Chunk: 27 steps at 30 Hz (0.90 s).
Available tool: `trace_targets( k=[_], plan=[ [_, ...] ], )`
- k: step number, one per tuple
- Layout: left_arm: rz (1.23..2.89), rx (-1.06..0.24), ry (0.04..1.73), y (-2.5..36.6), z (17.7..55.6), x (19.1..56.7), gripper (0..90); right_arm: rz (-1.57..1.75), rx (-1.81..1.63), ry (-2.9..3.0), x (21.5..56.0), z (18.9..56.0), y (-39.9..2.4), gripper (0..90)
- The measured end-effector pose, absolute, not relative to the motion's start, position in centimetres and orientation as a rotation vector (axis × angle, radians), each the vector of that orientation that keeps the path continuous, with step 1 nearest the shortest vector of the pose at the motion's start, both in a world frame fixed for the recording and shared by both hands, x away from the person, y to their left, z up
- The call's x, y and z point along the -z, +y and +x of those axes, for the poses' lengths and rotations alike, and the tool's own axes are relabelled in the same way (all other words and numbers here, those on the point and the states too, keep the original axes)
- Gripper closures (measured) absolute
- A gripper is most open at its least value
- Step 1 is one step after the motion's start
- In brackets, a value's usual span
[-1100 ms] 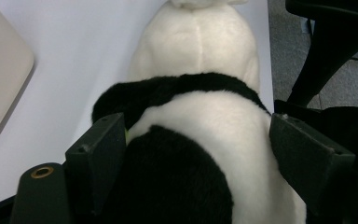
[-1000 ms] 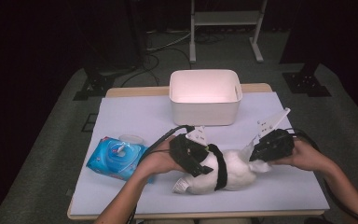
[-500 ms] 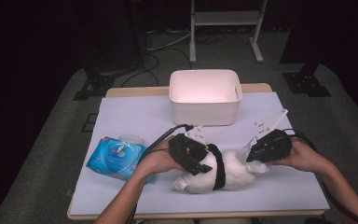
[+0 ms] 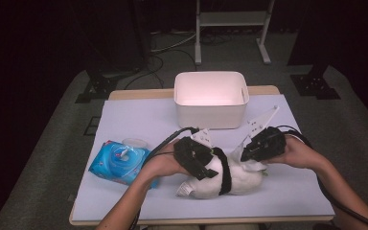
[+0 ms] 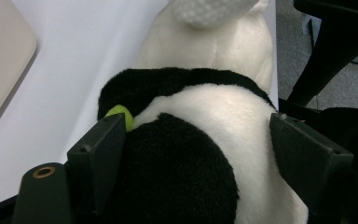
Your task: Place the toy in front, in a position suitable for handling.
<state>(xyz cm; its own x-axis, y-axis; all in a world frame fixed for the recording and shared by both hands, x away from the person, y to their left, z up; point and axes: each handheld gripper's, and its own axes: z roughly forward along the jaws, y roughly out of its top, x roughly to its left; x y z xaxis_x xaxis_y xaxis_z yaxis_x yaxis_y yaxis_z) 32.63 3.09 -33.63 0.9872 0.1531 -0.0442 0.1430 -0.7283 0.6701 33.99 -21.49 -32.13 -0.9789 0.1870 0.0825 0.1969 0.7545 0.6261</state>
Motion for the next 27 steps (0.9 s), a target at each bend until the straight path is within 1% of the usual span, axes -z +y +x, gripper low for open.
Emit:
trace_targets(
  k=[5,11,22,27],
  plan=[
    [2.388,-0.008,0.208,3.3,32.6,33.6,20.9,-0.307,1.015,-2.949,32.2,34.1,-21.1,81.1],
    [2.367,-0.015,0.202,3.5,32.6,33.4,20.8,-0.348,0.983,-2.96,32.4,34.1,-22.0,81.1],
    [2.382,-0.068,0.221,4.7,32.4,32.4,19.4,-0.391,1.007,-2.934,32.8,34.4,-22.9,81.0],
    [2.375,-0.11,0.261,5.0,32.6,32.2,21.1,-0.408,1.009,-2.931,33.1,34.0,-23.7,81.1]
  ],
)
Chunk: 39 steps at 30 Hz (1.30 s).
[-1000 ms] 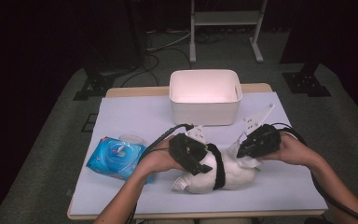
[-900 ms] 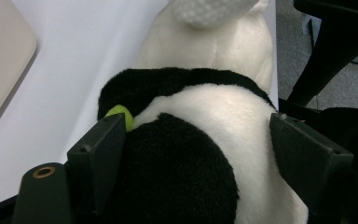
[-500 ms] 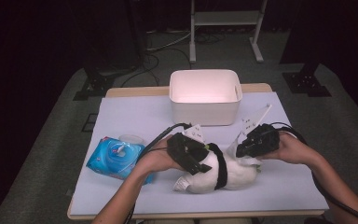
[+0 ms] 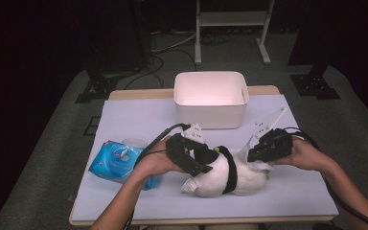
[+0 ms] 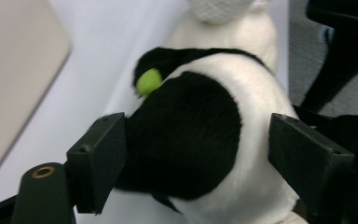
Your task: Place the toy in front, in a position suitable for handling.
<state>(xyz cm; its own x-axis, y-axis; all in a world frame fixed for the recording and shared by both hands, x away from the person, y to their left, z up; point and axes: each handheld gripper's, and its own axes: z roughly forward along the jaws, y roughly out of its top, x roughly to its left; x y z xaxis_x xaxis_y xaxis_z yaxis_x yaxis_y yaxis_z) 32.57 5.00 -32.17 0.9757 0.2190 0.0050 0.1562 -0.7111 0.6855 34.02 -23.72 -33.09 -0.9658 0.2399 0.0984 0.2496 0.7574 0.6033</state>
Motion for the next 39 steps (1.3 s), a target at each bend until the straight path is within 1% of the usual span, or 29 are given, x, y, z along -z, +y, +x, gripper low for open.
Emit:
trace_targets(
  k=[4,11,19,26,39],
  plan=[
    [2.377,-0.095,0.285,5.0,32.9,32.6,21.5,-0.435,1.02,-2.912,33.2,33.5,-24.2,81.2],
    [2.372,-0.055,0.261,4.8,33.2,33.3,19.8,-0.416,1.029,-2.912,33.4,33.0,-24.2,81.1],
    [2.358,-0.053,0.256,4.9,33.2,33.9,20.1,-0.317,1.005,-2.967,32.5,33.0,-21.8,81.0],
    [2.372,-0.063,0.256,5.0,33.1,34.0,20.5,-0.235,0.953,-2.983,32.7,33.3,-19.3,80.9],
    [2.374,-0.068,0.255,4.9,33.1,33.9,21.3,-0.304,1.004,-2.985,32.0,32.9,-22.4,80.8]
  ],
)
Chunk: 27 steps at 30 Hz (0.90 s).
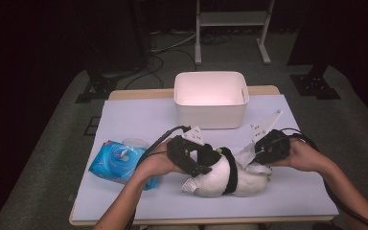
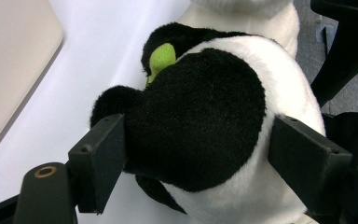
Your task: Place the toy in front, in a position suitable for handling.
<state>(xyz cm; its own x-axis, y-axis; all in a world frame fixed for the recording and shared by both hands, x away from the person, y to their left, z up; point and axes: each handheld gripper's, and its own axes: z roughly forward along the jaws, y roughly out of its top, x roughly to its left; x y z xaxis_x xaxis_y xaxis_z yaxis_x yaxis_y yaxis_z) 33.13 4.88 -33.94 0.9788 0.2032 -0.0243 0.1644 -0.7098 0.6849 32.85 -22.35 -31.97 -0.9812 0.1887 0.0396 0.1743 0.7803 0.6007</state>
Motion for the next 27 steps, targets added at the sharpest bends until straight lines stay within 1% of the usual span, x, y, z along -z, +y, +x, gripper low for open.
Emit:
trace_targets(
  k=[10,16,22,27],
  plan=[
    [2.37,-0.066,0.257,4.9,33.2,34.0,21.2,0.398,-0.986,2.918,32.3,32.6,-25.3,80.8],
    [2.37,-0.064,0.257,4.9,33.3,33.9,21.2,0.437,-0.998,2.909,32.6,32.4,-26.3,80.8],
    [2.372,-0.07,0.259,4.6,33.5,33.9,21.3,0.388,-1.007,2.909,32.1,32.5,-25.4,80.7],
    [2.374,-0.069,0.257,4.5,33.4,33.9,21.3,0.342,-1.006,2.93,32.2,32.9,-23.3,80.7]
  ],
)
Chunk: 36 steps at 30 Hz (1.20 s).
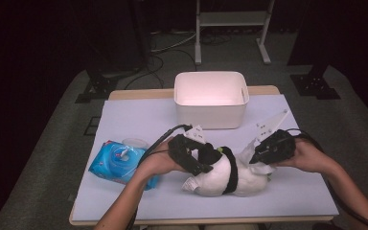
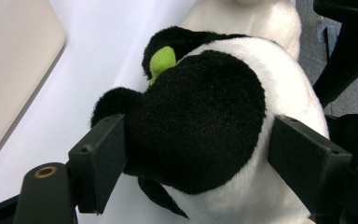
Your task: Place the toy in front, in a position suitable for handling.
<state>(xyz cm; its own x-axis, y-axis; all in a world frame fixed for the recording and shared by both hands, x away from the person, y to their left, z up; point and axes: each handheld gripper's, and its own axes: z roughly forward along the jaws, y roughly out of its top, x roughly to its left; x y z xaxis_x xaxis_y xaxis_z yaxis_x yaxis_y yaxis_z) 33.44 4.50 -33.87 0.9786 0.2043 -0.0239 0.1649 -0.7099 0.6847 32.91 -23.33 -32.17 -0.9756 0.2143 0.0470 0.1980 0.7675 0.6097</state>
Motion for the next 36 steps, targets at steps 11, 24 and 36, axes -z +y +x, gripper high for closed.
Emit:
trace_targets(
  k=[11,24,36],
  plan=[
    [2.378,-0.079,0.231,4.1,33.2,33.9,21.4,0.271,-1.0,2.967,32.7,33.5,-20.4,80.6],
    [2.373,-0.084,0.199,3.3,32.9,33.9,21.2,0.199,-1.036,2.952,30.9,34.2,-17.7,80.7],
    [2.353,-0.067,0.21,3.7,32.9,34.2,21.3,0.282,-1.007,2.987,32.4,34.2,-19.8,80.6]
  ],
)
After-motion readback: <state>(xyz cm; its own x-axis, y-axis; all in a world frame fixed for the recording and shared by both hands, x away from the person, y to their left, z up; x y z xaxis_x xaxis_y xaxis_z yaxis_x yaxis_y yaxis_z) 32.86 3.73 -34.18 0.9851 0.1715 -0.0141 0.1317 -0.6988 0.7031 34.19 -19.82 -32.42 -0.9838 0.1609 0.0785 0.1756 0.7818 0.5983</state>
